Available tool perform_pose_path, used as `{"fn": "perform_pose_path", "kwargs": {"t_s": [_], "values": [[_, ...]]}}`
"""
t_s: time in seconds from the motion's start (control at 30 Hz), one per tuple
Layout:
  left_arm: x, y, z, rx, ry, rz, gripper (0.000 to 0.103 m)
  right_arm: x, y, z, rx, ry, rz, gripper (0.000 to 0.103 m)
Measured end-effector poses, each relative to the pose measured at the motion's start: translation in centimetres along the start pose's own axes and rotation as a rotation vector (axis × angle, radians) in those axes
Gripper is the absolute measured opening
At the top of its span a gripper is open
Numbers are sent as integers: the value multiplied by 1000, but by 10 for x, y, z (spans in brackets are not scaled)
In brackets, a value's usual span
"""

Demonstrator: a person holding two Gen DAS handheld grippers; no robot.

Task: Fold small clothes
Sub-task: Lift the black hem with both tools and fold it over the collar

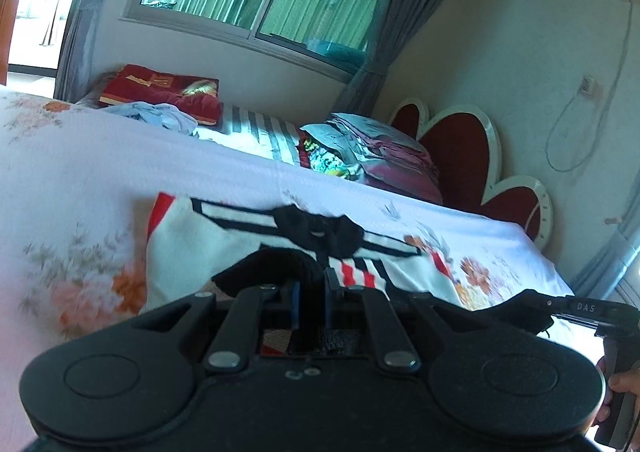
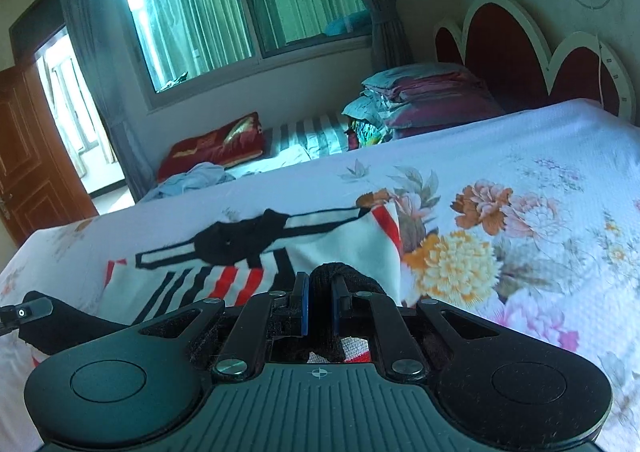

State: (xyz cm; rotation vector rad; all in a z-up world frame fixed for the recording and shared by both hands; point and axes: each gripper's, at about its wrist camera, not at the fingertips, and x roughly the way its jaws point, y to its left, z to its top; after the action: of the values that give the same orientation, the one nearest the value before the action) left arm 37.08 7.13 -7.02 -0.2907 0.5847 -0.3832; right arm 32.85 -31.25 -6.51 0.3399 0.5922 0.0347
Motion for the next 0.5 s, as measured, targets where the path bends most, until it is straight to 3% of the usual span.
{"fn": "perform_pose_path", "kwargs": {"t_s": [0.5], "values": [[88, 28, 39, -53, 24, 104, 10, 109, -14, 50, 47, 48, 1, 10]]}}
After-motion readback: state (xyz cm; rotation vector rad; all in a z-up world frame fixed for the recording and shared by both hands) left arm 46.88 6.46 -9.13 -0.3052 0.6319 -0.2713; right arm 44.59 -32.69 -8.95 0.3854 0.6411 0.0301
